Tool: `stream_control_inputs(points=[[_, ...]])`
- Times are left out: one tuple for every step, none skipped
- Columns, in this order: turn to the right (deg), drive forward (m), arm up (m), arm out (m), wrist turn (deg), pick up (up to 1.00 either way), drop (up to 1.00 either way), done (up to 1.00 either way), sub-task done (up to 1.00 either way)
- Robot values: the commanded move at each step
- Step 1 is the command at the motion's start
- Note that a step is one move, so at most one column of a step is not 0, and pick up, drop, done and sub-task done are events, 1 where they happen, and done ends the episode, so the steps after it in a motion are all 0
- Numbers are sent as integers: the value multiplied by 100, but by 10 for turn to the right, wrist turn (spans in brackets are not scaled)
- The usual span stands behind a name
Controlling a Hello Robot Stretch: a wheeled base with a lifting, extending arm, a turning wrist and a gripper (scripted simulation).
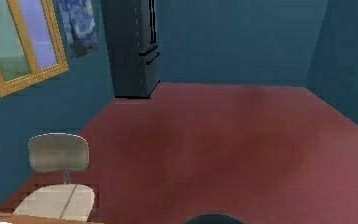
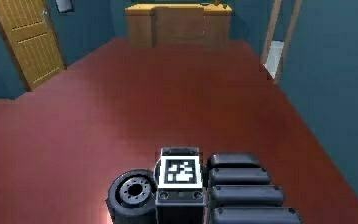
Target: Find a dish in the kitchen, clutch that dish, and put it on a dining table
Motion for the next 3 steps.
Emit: stream_control_inputs(points=[[-450,0,0,0,0,0,0,0,0],[-450,0,0,0,0,0,0,0,0],[-450,0,0,0,0,0,0,0,0]])
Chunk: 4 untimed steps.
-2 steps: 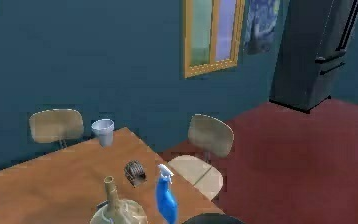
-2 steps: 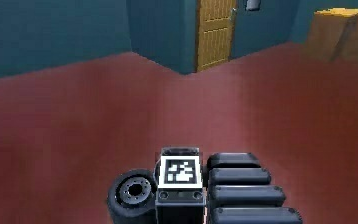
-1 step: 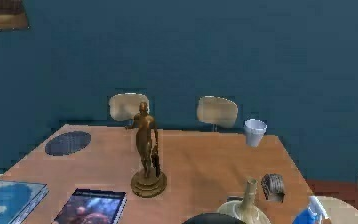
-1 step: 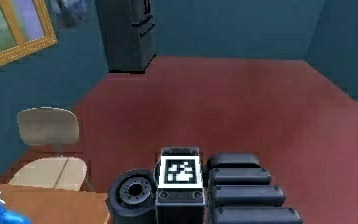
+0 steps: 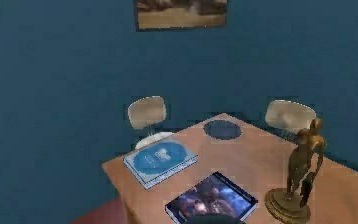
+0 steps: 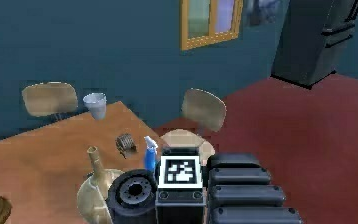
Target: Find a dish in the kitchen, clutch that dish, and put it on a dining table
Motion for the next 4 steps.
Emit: stream_control_inputs(points=[[-420,0,0,0,0,0,0,0,0],[0,0,0,44,0,0,0,0,0],[0,0,0,0,450,0,0,0,0],[0,0,0,0,450,0,0,0,0]])
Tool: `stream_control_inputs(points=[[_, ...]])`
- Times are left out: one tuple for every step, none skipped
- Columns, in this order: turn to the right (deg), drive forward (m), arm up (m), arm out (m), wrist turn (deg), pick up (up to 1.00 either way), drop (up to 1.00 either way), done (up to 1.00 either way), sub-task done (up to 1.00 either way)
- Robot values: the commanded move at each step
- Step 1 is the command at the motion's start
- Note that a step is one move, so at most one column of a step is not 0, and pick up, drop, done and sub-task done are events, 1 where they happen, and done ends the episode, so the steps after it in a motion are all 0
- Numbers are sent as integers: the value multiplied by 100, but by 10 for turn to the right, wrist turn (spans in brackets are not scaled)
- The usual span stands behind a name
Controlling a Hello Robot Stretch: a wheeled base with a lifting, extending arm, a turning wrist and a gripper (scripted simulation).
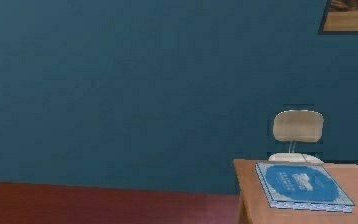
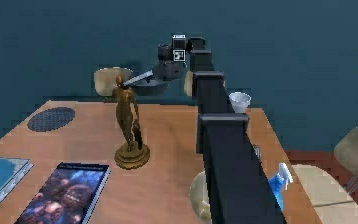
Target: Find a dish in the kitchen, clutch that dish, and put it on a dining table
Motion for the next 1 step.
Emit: stream_control_inputs(points=[[0,0,0,0,270,0,0,0,0]])
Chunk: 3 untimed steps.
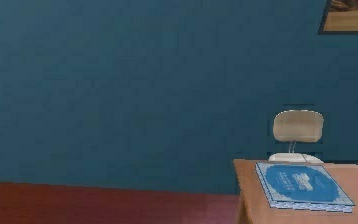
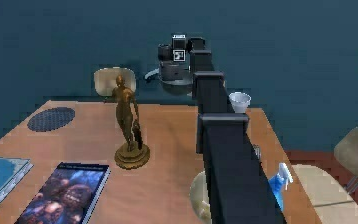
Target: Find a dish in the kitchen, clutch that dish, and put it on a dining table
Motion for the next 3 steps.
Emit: stream_control_inputs(points=[[0,0,-2,0,0,0,0,0,0],[0,0,-32,0,0,0,0,0,0],[0,0,0,0,0,0,100,0,0]])
